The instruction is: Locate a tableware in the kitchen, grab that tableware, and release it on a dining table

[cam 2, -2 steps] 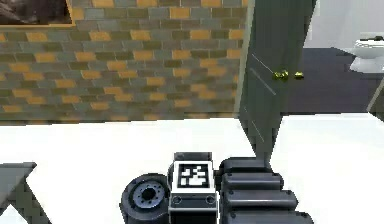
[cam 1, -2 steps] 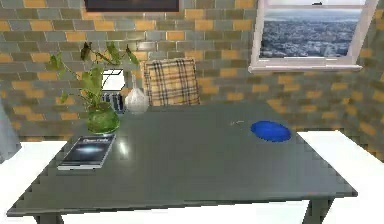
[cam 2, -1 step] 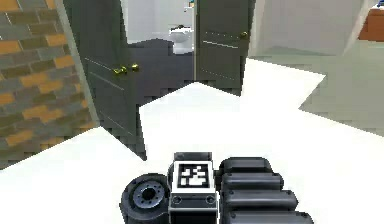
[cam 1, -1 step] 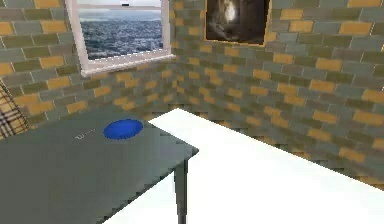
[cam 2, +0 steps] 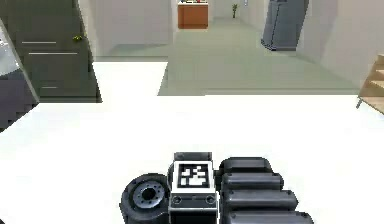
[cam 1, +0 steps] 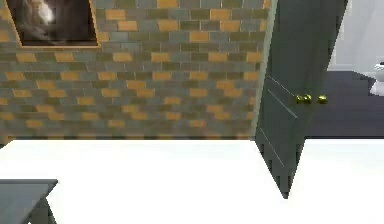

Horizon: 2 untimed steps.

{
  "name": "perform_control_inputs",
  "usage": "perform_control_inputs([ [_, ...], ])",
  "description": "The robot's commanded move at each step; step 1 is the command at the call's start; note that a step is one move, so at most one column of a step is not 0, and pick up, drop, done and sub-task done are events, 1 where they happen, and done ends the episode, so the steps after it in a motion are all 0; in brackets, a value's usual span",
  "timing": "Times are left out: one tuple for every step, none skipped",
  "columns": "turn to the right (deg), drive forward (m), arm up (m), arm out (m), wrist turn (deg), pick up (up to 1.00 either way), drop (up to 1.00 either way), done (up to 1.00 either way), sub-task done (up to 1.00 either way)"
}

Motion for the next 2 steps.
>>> perform_control_inputs([
  [-45.0, 0.0, 0.0, 0.0, 0.0, 0.0, 0.0, 0.0, 0.0],
  [-36.0, 0.0, 0.0, 0.0, 0.0, 0.0, 0.0, 0.0, 0.0],
])
